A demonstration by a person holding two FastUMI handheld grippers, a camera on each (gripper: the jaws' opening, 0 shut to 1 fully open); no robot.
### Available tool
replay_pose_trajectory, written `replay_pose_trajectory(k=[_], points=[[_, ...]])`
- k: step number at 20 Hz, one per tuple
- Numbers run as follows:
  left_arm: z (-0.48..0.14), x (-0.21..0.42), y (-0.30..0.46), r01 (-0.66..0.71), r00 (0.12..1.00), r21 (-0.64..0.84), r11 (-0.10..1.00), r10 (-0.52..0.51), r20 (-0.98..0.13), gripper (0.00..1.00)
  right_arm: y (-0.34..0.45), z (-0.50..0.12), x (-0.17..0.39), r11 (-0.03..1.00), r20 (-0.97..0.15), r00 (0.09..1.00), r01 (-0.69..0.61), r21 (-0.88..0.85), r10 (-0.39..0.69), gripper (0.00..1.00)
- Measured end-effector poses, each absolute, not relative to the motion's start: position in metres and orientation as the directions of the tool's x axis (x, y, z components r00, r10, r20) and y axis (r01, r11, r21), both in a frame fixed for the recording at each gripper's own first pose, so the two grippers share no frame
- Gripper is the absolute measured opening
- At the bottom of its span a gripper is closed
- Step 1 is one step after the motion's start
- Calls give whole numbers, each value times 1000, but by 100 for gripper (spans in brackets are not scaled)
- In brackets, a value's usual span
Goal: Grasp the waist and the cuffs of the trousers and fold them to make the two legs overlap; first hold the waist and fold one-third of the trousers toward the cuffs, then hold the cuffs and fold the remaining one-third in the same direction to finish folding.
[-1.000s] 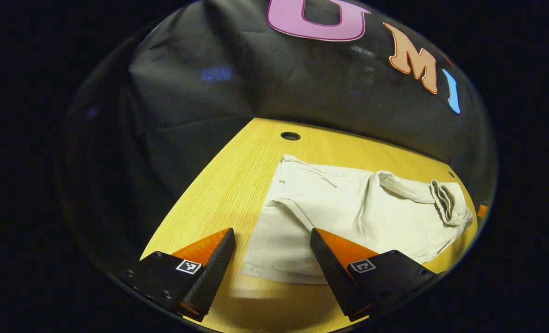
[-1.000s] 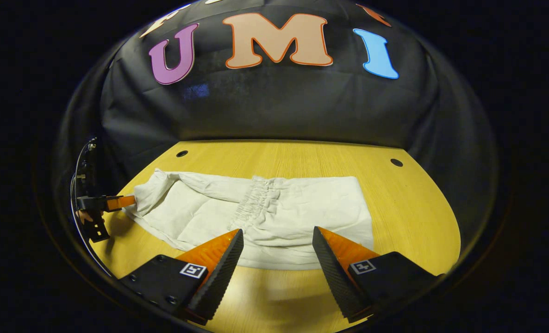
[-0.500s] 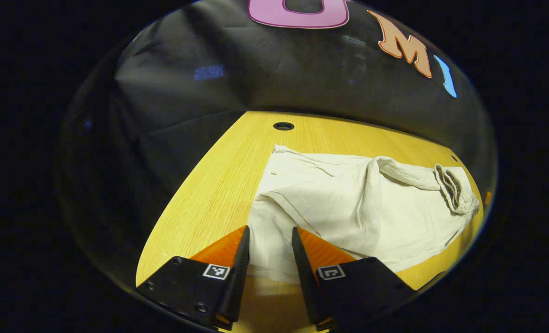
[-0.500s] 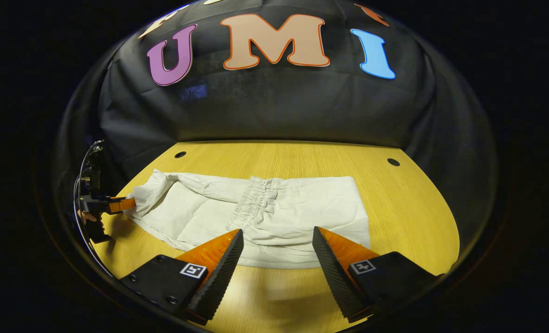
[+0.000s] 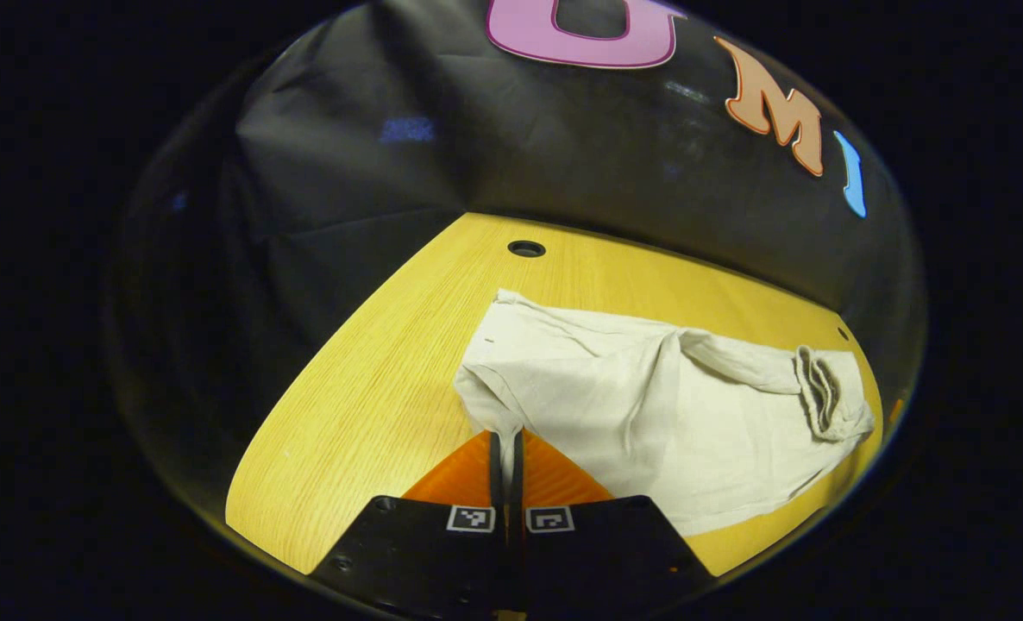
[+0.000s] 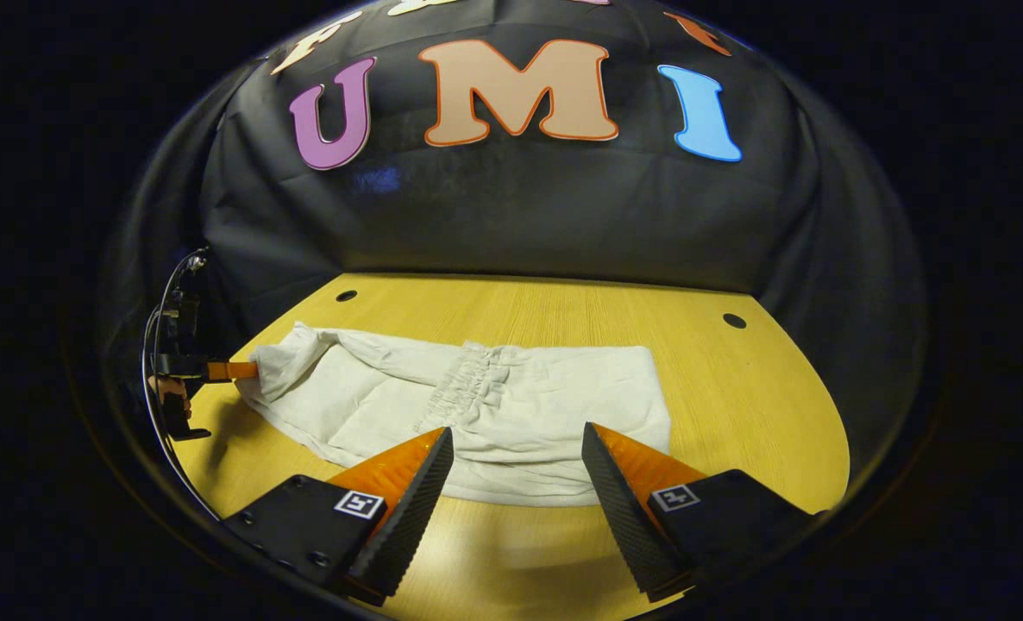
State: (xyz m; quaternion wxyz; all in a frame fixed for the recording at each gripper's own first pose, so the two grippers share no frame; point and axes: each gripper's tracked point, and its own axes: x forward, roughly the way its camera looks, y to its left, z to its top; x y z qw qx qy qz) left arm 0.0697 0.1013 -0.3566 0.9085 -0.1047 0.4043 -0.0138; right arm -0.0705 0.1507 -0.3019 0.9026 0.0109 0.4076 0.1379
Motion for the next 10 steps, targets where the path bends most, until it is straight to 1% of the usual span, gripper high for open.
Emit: replay_pose_trajectory(k=[1, 2, 3, 4, 7, 10], points=[[-341, 73, 99, -52, 694, -191, 980, -102, -713, 0, 143, -298, -71, 959, -728, 629, -244, 147, 271, 92], [-315, 81, 85, -35, 727, -201, 979, -113, -677, 0, 133, -293, -72, 956, -720, 635, -253, 145, 278, 92], [-302, 84, 76, -26, 744, -208, 978, -120, -658, 0, 127, -291, -73, 954, -720, 634, -261, 146, 283, 92], [-290, 87, 65, -17, 758, -217, 976, -129, -640, 0, 124, -293, -74, 952, -719, 631, -266, 150, 289, 96], [-259, 94, 36, 13, 787, -225, 974, -149, -599, 0, 107, -292, -74, 949, -715, 630, -269, 163, 302, 97], [-241, 97, 12, 37, 791, -220, 975, -163, -589, 0, 89, -290, -72, 950, -709, 636, -257, 179, 306, 97]])
